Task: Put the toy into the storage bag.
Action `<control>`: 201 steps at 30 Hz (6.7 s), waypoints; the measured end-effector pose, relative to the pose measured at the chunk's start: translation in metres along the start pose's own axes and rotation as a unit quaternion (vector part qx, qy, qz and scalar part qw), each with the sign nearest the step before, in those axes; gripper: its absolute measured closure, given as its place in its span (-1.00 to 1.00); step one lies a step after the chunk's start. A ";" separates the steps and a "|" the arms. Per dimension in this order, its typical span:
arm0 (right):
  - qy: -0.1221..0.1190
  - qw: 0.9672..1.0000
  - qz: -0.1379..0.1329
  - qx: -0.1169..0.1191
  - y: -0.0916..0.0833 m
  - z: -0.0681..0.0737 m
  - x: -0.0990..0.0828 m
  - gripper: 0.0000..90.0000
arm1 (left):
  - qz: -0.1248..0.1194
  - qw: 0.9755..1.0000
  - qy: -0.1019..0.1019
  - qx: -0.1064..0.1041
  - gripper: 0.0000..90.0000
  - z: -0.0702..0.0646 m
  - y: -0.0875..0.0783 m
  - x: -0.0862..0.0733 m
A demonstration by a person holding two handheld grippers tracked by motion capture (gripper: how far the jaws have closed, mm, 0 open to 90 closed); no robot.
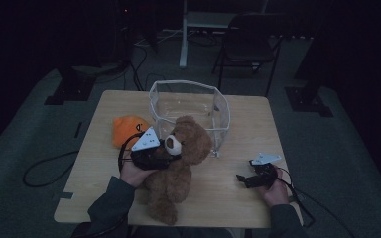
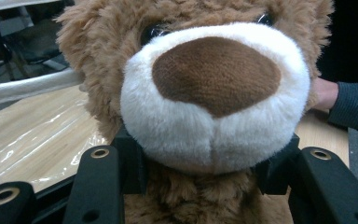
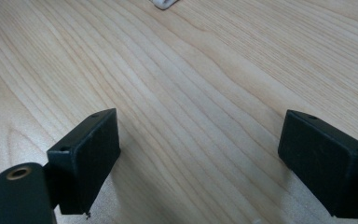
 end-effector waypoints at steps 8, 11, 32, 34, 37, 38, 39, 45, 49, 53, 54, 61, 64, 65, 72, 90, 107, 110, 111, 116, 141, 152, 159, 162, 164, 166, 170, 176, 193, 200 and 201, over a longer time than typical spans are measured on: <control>0.000 1.000 0.000 0.000 0.000 0.000 0.000 -0.73 | -0.008 1.000 -0.005 0.006 0.05 0.007 -0.008 0.003; 0.001 1.000 0.000 0.000 0.000 0.000 0.000 -0.73 | -0.010 1.000 -0.004 0.010 0.05 0.010 -0.012 0.005; 0.001 1.000 0.000 0.000 0.000 0.000 0.000 -0.73 | -0.027 0.999 -0.010 0.045 0.05 0.026 -0.040 0.012; 0.001 1.000 0.000 0.000 0.000 0.000 0.000 -0.73 | -0.028 0.998 -0.011 0.048 0.05 0.027 -0.042 0.013; 0.001 1.000 0.000 0.000 0.000 0.000 0.000 -0.73 | -0.030 0.998 -0.013 0.052 0.05 0.030 -0.045 0.013; 0.001 1.000 0.000 0.000 0.000 0.000 0.000 -0.73 | -0.030 0.998 -0.013 0.055 0.05 0.030 -0.046 0.013; 0.001 1.000 0.000 0.000 0.000 0.000 0.000 -0.73 | -0.030 0.998 -0.014 0.056 0.05 0.031 -0.046 0.013; 0.001 1.000 0.000 0.000 0.000 0.000 0.000 -0.73 | -0.031 0.997 -0.018 0.062 0.05 0.036 -0.050 0.014; 0.001 1.000 0.000 0.000 0.000 0.000 0.000 -0.73 | -0.031 0.997 -0.020 0.066 0.05 0.039 -0.053 0.015; 0.001 1.000 0.000 0.000 0.000 0.000 0.000 -0.73 | -0.032 0.997 -0.021 0.070 0.05 0.042 -0.055 0.016; 0.001 1.000 0.000 0.000 0.000 0.000 0.000 -0.73 | -0.033 0.997 -0.022 0.070 0.05 0.043 -0.056 0.016; 0.001 1.000 0.000 0.000 0.000 0.000 0.000 -0.73 | -0.033 0.996 -0.018 0.075 0.05 0.048 -0.059 0.020; 0.001 1.000 0.000 0.000 0.000 0.000 0.000 -0.73 | -0.033 0.996 -0.016 0.079 0.05 0.050 -0.061 0.023; 0.001 1.000 0.000 0.000 0.000 0.000 0.000 -0.73 | -0.033 0.996 -0.016 0.080 0.05 0.050 -0.062 0.024; 0.001 1.000 0.000 0.000 0.000 0.000 0.000 -0.73 | -0.035 0.995 -0.011 0.090 0.05 0.054 -0.068 0.030; 0.001 1.000 0.000 0.000 0.000 0.000 0.000 -0.73 | -0.038 0.993 0.001 0.111 0.05 0.064 -0.076 0.046; 0.001 1.000 0.000 0.000 0.000 0.000 0.000 -0.73 | -0.037 0.992 0.004 0.120 0.05 0.076 -0.080 0.052; 0.001 1.000 0.001 0.000 0.000 0.000 0.000 -0.73 | -0.037 0.992 0.004 0.122 0.05 0.078 -0.080 0.055; 0.001 1.000 0.001 0.000 0.000 0.000 0.000 -0.73 | -0.037 0.992 0.004 0.122 0.05 0.078 -0.080 0.055; 0.001 1.000 0.000 0.000 0.000 0.000 0.000 -0.73 | -0.036 0.992 0.005 0.124 0.05 0.081 -0.080 0.057; 0.001 1.000 0.000 0.000 0.000 0.000 0.000 -0.73 | -0.038 0.991 0.009 0.131 0.05 0.096 -0.077 0.074; 0.001 1.000 0.001 0.000 0.000 0.000 0.000 -0.73 | -0.040 0.990 0.014 0.135 0.05 0.103 -0.077 0.082; 0.001 1.000 0.000 0.000 0.000 0.000 0.000 -0.73 | -0.043 0.990 0.010 0.132 0.05 0.109 -0.076 0.087; 0.000 1.000 0.000 0.000 0.000 0.000 0.000 -0.73 | -0.042 0.990 0.012 0.134 0.05 0.111 -0.077 0.090; 0.000 1.000 0.000 0.000 0.000 0.000 0.000 -0.73 | -0.043 0.990 0.012 0.136 0.05 0.113 -0.078 0.092; 0.000 1.000 0.000 0.000 0.000 0.000 0.000 -0.73 | -0.046 0.989 0.013 0.140 0.05 0.114 -0.079 0.094; 0.000 1.000 0.000 0.000 0.000 0.000 0.000 -0.73 | -0.049 0.988 0.013 0.145 0.05 0.117 -0.083 0.099; 0.000 1.000 0.000 0.000 0.000 0.000 0.000 -0.73 | -0.053 0.986 0.016 0.154 0.05 0.121 -0.086 0.106; 0.000 1.000 0.000 0.000 0.000 0.000 0.000 -0.73 | -0.048 0.987 0.027 0.152 0.05 0.123 -0.078 0.122; 0.000 1.000 0.000 0.000 0.000 0.000 0.000 -0.73 | -0.044 0.987 0.034 0.151 0.05 0.124 -0.073 0.131; 0.000 1.000 0.000 0.000 0.000 0.000 0.000 -0.73 | -0.043 0.987 0.034 0.151 0.05 0.124 -0.073 0.131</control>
Point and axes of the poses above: each handheld gripper's, and its own axes: y roughly forward along the jaws, x roughly out of its top, z roughly to its left, the point moved 1 cm from there along y, roughly forward along the jaws, and after that the axes turned 1 degree about y, right-handed, at the moved point
